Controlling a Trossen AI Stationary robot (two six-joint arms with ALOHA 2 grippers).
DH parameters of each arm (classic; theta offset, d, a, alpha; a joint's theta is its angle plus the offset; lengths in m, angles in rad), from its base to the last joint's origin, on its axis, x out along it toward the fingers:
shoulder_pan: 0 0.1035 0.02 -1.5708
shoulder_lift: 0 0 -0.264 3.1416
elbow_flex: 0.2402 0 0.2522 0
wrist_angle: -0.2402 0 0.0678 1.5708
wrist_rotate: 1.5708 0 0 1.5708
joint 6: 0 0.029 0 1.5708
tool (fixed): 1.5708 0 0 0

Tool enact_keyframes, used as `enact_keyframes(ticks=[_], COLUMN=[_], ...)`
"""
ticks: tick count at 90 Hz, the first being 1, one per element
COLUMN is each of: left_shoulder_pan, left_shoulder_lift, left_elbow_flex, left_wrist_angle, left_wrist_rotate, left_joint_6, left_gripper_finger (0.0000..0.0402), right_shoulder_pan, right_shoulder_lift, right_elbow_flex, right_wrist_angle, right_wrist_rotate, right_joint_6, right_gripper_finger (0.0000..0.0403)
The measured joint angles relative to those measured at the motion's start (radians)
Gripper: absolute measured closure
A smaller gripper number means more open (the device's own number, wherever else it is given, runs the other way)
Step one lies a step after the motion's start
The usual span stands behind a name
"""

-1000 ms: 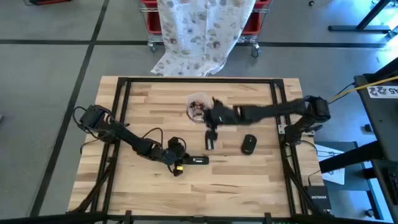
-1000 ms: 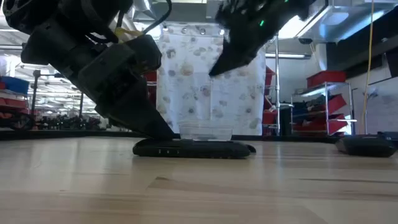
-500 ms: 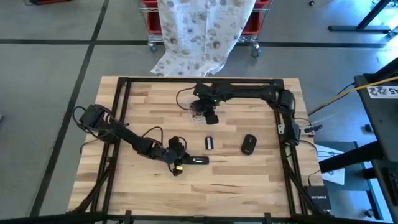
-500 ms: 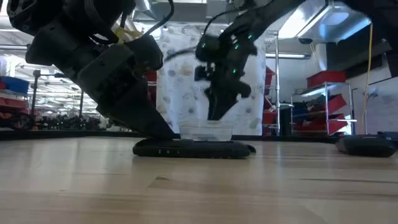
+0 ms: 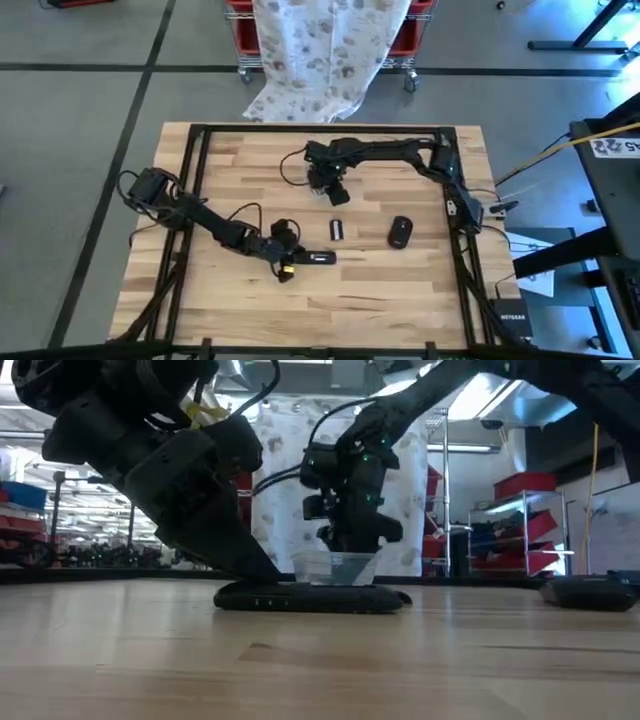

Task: Insert battery
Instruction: Insert the white battery into the remote control

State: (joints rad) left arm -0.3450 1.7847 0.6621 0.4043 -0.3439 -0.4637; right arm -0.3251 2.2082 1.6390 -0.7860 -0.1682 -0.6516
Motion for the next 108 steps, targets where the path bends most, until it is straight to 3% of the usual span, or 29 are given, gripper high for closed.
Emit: enact_keyframes(ticks=[24, 48, 66, 96, 108], left_shoulder_pan=[0.000, -0.001, -0.002, -0.006, -0.021], left_shoulder_lift=[0.000, 0.000, 0.000, 0.000, 0.000], left_elbow_flex=[0.000, 0.000, 0.000, 0.000, 0.000], left_wrist_angle=[0.001, 0.002, 0.002, -0.001, -0.001], left_wrist_rotate=[0.001, 0.001, 0.001, 0.000, -0.005], left_joint_6=[-0.007, -0.017, -0.026, -0.035, -0.037], left_gripper_finger=[0.0315, 0.0315, 0.0315, 0.0315, 0.0315], right_shoulder_pan=[0.015, 0.034, 0.058, 0.093, 0.131], right_shoulder_lift=[0.000, -0.003, -0.031, -0.267, -0.384], right_elbow_flex=[-0.001, -0.034, -0.043, -0.044, -0.046], right_wrist_angle=[0.035, 0.096, 0.077, 0.074, 0.051], right_wrist_rotate=[0.036, 0.117, 0.204, 0.202, 0.101], right_joint_6=[0.084, 0.109, 0.138, 0.169, 0.190], right_gripper_finger=[0.0289, 0.0387, 0.0397, 0.0401, 0.0402])
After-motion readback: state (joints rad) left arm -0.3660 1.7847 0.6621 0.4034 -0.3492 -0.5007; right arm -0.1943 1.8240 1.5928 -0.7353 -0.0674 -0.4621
